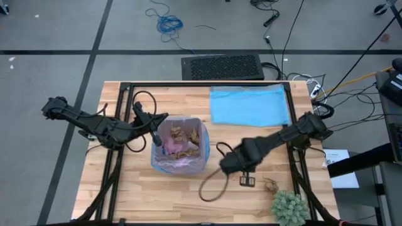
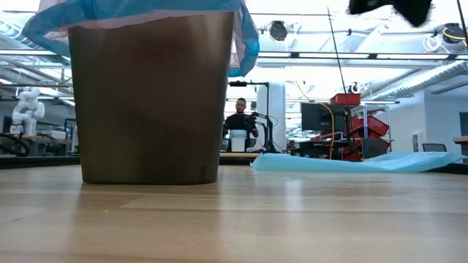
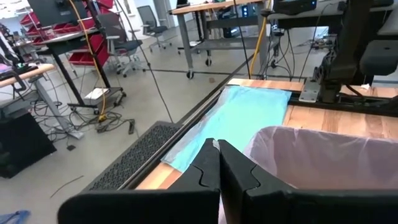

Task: Place trash/remove bag and relplace
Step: Put the brown napkin into the trash bin

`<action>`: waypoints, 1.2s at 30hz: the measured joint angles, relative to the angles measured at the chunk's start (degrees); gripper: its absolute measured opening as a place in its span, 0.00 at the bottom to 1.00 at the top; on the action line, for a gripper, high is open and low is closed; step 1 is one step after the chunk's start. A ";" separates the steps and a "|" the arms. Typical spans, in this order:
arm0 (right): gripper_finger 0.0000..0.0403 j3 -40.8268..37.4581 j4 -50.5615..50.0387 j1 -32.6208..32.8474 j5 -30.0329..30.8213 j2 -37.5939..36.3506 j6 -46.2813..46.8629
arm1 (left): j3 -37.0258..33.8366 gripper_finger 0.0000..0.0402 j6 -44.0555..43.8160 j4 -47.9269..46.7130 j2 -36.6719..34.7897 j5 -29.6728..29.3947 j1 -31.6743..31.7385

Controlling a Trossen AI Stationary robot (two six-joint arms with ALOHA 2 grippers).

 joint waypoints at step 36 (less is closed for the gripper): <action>0.63 -50.44 39.57 14.76 -14.56 -16.29 44.97 | 0.00 0.00 -1.67 -0.36 0.00 2.03 0.00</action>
